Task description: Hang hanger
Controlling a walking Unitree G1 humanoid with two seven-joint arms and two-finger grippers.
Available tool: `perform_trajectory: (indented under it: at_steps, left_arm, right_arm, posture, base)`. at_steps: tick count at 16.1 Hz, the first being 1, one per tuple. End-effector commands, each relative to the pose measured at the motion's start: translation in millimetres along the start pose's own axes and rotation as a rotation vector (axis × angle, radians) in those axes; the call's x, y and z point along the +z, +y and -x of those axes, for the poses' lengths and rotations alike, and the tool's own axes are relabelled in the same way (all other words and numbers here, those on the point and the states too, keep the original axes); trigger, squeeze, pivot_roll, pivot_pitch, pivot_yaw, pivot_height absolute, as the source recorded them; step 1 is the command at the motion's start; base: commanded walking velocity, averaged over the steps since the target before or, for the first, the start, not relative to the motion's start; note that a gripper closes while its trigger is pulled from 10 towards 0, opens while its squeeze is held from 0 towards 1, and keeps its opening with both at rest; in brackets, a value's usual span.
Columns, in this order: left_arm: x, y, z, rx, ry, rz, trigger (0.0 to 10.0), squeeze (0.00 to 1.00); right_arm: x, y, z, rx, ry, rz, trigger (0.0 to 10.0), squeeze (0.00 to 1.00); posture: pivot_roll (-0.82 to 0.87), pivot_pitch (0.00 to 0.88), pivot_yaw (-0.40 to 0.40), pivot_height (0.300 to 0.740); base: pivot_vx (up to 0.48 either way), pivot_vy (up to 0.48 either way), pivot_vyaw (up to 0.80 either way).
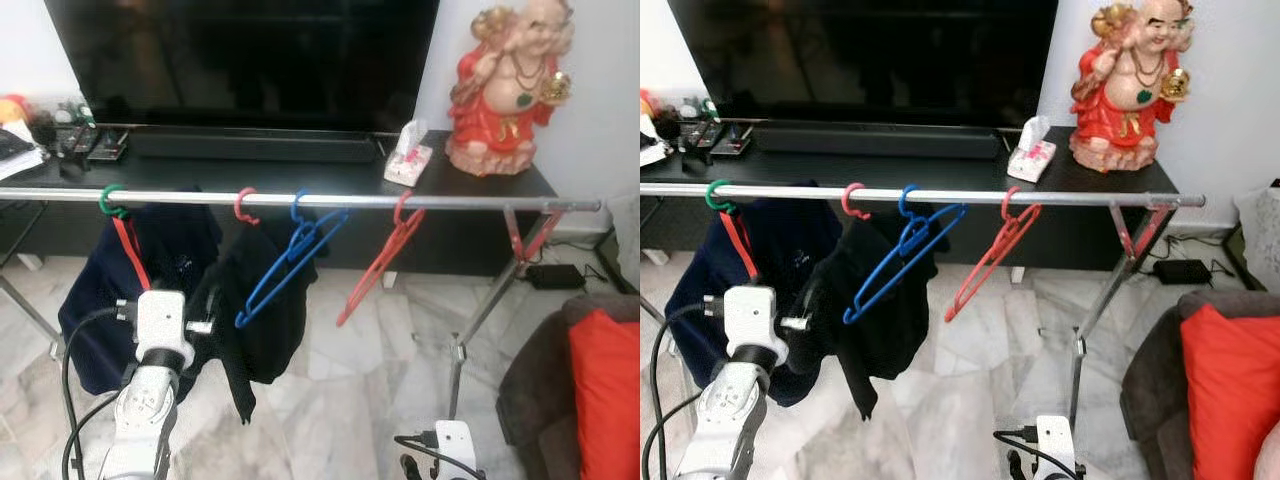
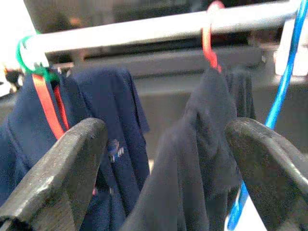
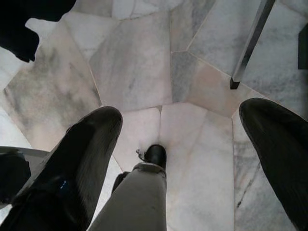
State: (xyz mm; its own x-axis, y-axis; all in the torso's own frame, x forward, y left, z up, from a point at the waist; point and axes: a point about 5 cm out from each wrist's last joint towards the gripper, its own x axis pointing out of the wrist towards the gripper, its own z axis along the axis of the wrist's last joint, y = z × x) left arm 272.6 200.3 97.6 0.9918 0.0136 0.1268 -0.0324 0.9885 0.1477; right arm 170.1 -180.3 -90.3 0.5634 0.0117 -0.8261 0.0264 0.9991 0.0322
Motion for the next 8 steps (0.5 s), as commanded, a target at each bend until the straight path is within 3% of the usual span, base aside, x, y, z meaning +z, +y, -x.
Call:
perform_trajectory:
  at_steps: [1, 4, 8]
  left_arm:
    - [17, -3.3, -6.7, -0.015, -0.061, -0.018, 10.0, 0.0]
    - [48, -12.8, -17.6, -0.025, -0.186, -0.011, 10.0, 0.0]
    - [50, -15.2, -16.3, -0.041, -0.186, -0.009, 10.0, 0.0]
  right_arm:
    - [0, 0.1, -0.1, 0.002, 0.006, 0.006, 10.0, 0.0]
    - [-1, -0.1, 0.0, 0.003, 0.007, 0.009, 10.0, 0.0]
    - [-1, 0.2, 0.0, 0.002, 0.008, 0.008, 10.0, 0.0]
  posture:
    - [-0.06, 0.0, -0.022, 0.74]
    - [-0.06, 0.0, -0.023, 0.74]
    - [-0.06, 0.0, -0.022, 0.74]
  base:
    - [0.274, 0.0, 0.0]
    - [0.277, 0.0, 0.0]
    - [0.288, 0.0, 0.0]
